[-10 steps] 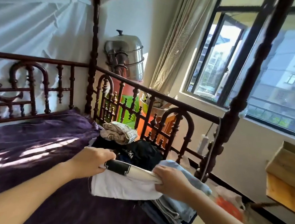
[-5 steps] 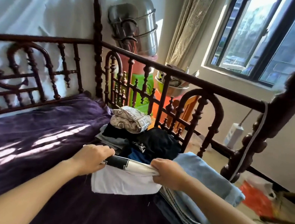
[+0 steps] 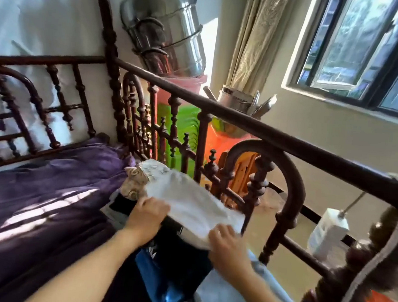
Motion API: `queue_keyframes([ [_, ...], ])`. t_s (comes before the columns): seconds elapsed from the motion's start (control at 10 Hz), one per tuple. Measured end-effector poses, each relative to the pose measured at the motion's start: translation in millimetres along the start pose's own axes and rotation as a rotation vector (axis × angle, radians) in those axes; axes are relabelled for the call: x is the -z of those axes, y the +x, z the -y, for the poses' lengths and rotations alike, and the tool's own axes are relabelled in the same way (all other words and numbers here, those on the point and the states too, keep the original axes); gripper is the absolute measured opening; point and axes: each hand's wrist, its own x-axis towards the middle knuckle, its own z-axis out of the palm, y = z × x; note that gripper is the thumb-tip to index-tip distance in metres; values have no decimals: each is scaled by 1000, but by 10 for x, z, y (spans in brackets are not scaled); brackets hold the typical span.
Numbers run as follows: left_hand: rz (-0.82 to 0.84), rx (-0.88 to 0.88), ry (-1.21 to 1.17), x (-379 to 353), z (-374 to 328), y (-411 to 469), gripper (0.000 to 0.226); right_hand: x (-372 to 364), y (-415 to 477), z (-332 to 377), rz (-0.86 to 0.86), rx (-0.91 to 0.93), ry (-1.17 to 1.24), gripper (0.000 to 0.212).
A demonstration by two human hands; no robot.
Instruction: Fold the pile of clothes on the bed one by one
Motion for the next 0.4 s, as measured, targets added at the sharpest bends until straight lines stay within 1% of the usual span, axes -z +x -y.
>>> queue_keyframes([
  [0.1, 595, 186, 41, -564, -197, -359, 74, -650, -183, -126, 227, 39, 62, 68],
  [0.2, 655, 230, 24, -655, -255, -463, 79, -747, -119, -119, 230, -14, 122, 46],
  [0.3, 606, 232, 41, -577, -226, -410, 72, -715, 99, -128, 259, -28, 125, 36],
  [0.4, 601, 265, 9, -436, -225, -338, 64, -744, 294, -111, 145, 10, 65, 72],
])
